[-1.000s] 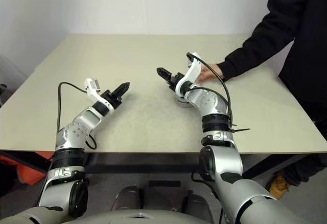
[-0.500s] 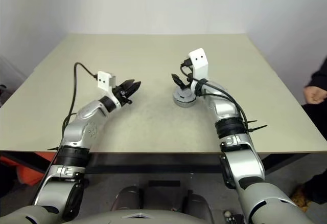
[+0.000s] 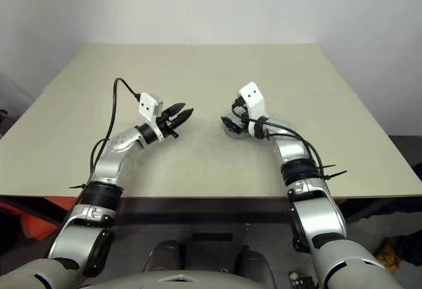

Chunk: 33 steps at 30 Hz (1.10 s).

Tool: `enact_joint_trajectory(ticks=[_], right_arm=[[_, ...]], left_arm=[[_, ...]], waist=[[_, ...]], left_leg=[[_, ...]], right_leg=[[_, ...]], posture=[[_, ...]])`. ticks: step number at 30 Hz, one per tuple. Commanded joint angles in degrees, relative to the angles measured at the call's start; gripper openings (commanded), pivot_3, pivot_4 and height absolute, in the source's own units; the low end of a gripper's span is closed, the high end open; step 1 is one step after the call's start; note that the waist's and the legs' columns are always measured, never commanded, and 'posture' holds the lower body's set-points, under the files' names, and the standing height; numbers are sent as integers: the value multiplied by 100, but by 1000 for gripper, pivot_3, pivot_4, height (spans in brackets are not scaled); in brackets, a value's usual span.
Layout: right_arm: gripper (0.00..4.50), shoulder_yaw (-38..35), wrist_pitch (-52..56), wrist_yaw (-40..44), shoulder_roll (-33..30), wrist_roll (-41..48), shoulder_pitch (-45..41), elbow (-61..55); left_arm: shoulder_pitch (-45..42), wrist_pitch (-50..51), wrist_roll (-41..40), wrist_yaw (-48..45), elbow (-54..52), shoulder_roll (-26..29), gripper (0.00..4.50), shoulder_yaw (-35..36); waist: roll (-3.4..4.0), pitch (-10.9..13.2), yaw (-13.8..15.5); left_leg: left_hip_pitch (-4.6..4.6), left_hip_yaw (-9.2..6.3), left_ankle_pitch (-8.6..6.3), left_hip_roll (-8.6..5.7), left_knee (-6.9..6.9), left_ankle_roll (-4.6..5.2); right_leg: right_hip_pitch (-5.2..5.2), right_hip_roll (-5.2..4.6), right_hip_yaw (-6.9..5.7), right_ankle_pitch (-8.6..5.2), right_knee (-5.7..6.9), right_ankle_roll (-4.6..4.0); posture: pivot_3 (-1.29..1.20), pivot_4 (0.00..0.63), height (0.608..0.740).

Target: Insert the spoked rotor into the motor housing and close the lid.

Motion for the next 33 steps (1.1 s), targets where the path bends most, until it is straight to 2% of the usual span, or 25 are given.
enact_joint_trajectory(ticks=[1,11,23,26,29,33], right_arm=[[4500,-196,-83,-16,-3,90,-100,18],[4500,-245,-378,-141,39,-65,-228,584],[4500,-267,-385,-80,57,-80,-247,564],[3911,-292,-370,-62,47,-85,-262,577],[2946,-285,-391,-50,33,-110,-255,545],[2946,-296,-337,36,30,-59,-230,412]], left_arm=[[45,92,-132,-55,-393,18,1806,90],[308,258,-120,5,-731,61,1806,100],[375,261,-84,63,-776,73,1806,102],[372,259,-76,67,-764,72,1806,97],[375,259,-73,61,-765,72,1806,89],[396,261,-62,54,-781,72,1806,69]], waist=[[0,0,0],[1,-1,-1],[1,-1,-2],[1,-1,17],[1,-1,28],[1,-1,24]], left_leg=[[0,1,1,1,0,1],[18,5,2,2,0,6],[21,6,4,3,0,9],[21,6,3,2,0,17],[21,6,2,1,1,30],[25,6,5,2,0,31]], right_leg=[[-1,0,0,0,1,-1],[12,-1,0,1,3,-4],[13,-1,0,3,3,-7],[14,-1,0,4,3,-9],[18,-4,0,7,3,-12],[19,-4,0,10,5,-14]], posture=[[0,0,740],[0,0,740],[0,0,740],[0,0,740],[0,0,740],[0,0,740]])
